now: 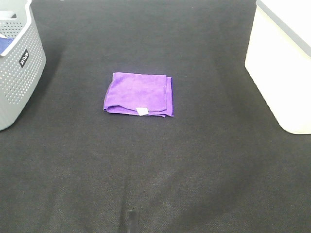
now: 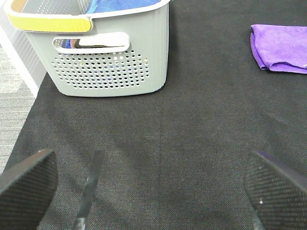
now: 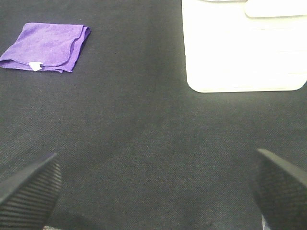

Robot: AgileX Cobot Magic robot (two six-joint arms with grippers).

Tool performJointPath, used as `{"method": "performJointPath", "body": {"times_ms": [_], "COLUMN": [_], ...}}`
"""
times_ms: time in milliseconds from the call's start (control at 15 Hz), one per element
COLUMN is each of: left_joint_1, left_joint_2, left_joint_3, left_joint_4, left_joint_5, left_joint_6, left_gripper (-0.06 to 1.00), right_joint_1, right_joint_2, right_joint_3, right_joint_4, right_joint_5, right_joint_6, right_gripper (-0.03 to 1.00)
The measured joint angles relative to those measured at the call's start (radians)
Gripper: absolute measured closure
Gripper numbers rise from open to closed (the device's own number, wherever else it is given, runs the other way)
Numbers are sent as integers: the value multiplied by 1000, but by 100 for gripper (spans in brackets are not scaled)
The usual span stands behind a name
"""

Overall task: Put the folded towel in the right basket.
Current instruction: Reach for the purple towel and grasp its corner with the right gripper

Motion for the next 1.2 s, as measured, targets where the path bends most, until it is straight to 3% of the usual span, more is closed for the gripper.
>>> {"method": "performJointPath", "body": {"times_ms": [1200], "left_joint_1": [0], "left_joint_2": [0], "left_joint_3": [0], "left_joint_4": [0], "left_joint_5": [0], "left_joint_6": [0], "left_gripper": [-5], "right_joint_1": [0], "right_joint_2": [0], "right_joint_3": [0], "right_joint_4": [0], "right_joint_5": [0], "right_joint_6": [0], "right_gripper": [-1]}}
